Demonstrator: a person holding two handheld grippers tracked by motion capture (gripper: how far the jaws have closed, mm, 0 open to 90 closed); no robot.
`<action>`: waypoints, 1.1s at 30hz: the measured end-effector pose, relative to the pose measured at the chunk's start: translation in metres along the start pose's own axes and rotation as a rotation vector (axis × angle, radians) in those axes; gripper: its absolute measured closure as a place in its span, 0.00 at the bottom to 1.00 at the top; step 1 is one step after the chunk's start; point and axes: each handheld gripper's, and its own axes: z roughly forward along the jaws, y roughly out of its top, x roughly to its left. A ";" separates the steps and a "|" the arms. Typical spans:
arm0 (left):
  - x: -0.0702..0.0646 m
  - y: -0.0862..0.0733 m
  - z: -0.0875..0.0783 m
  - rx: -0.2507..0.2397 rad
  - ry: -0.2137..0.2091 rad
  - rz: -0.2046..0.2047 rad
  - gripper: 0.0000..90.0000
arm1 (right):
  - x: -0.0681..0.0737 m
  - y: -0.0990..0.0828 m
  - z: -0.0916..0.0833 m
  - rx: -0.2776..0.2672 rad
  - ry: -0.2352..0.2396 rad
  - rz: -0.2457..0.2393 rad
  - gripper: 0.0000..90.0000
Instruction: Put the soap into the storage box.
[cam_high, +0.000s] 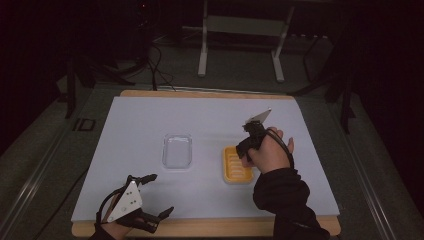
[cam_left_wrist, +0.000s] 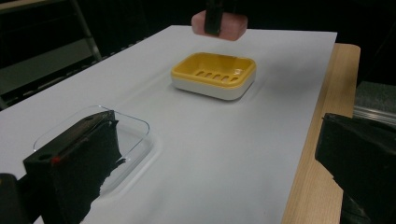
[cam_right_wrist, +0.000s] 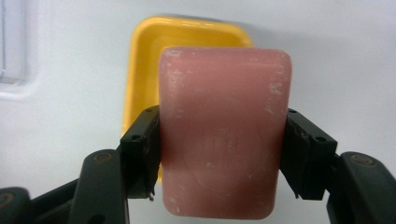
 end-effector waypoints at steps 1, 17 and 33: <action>0.000 0.000 0.000 0.000 -0.001 -0.001 0.01 | 0.002 0.000 0.002 0.007 0.010 0.003 0.42; 0.000 0.000 -0.001 -0.002 -0.001 0.001 0.01 | 0.018 -0.006 0.043 0.032 0.037 0.035 0.42; 0.000 0.000 -0.001 -0.002 -0.003 0.002 0.01 | 0.019 -0.003 0.063 0.048 0.008 0.034 0.42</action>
